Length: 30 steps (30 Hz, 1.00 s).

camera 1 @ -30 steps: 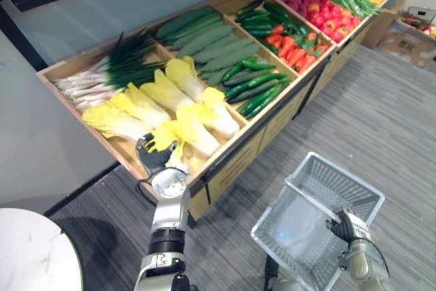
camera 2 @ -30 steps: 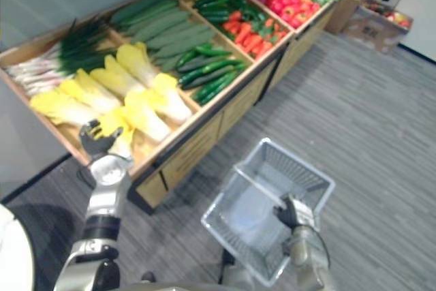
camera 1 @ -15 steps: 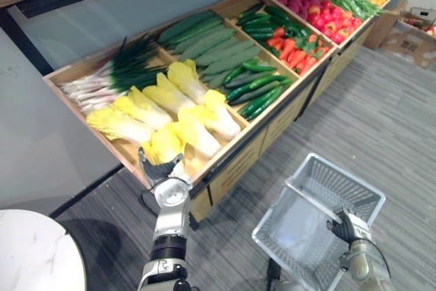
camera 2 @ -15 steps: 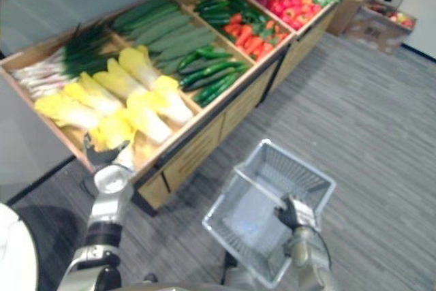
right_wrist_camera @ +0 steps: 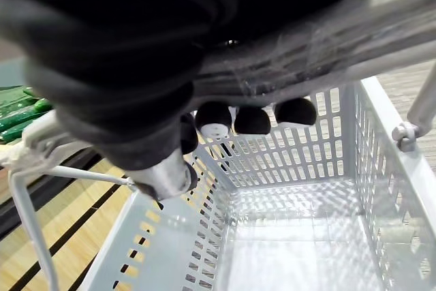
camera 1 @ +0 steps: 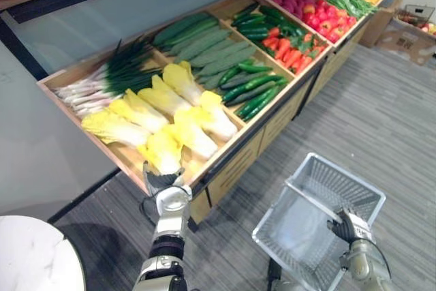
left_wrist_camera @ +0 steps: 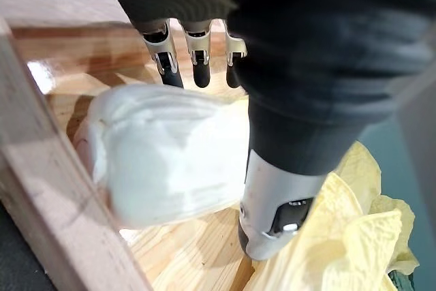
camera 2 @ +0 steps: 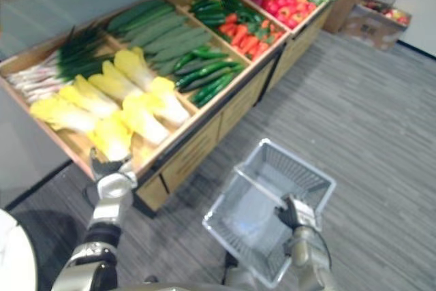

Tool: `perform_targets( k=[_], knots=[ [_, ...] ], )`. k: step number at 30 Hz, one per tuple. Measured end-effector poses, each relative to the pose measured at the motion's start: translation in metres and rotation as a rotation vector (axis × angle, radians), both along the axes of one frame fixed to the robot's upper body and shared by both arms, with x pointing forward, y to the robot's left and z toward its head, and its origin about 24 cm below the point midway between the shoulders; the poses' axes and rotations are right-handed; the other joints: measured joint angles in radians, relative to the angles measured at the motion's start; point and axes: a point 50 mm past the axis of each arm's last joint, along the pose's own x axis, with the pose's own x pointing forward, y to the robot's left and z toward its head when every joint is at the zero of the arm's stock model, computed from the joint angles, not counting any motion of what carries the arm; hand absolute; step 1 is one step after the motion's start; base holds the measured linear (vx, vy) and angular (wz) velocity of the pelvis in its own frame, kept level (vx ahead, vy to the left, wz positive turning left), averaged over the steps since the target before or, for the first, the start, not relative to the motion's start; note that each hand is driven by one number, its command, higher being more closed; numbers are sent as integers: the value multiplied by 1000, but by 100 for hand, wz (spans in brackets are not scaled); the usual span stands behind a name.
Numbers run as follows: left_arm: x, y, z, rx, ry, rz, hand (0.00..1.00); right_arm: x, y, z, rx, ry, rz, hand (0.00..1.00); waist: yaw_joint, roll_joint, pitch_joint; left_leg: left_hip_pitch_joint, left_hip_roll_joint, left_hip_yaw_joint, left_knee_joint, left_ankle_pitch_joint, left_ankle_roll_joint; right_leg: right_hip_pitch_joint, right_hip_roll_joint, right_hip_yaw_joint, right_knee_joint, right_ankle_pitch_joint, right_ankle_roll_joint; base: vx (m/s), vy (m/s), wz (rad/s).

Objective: Pick vegetable in the basket

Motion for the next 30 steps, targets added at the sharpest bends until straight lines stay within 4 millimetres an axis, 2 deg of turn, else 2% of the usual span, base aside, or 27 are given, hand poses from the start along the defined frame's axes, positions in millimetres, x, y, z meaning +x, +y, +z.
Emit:
perform_targets(
  k=[6,8,9,16,30],
  knots=[
    [4,6,-3,24,40,17,0,3,1,2,1,-13,6,100,-11,-7,4,-8,0,14,-10,0,0,-21,4,12,0,0,0,15,-1,-6],
    [8,8,4,40,17,29,0,5,2,3,4,-21,10,100,-12,-15,6,-24,-3,16,-11,0,0,-40,2,16,0,4,-4,-2,0,-2],
    [10,9,6,43,10,30,100,6,3,3,5,-24,13,100,-11,-16,7,-30,-4,19,-11,0,0,-47,1,18,0,5,-3,-24,-5,-4],
    [18,19,18,62,-24,64,100,11,8,5,1,-29,53,100,-10,-33,17,-40,-4,28,-9,1,1,-64,1,31,0,8,-3,-19,-16,-5],
    [19,20,19,26,-57,74,100,12,16,3,15,-29,90,100,-9,-50,29,-15,-5,19,-9,1,1,-32,-1,21,0,8,-3,-4,-4,1]
  ],
)
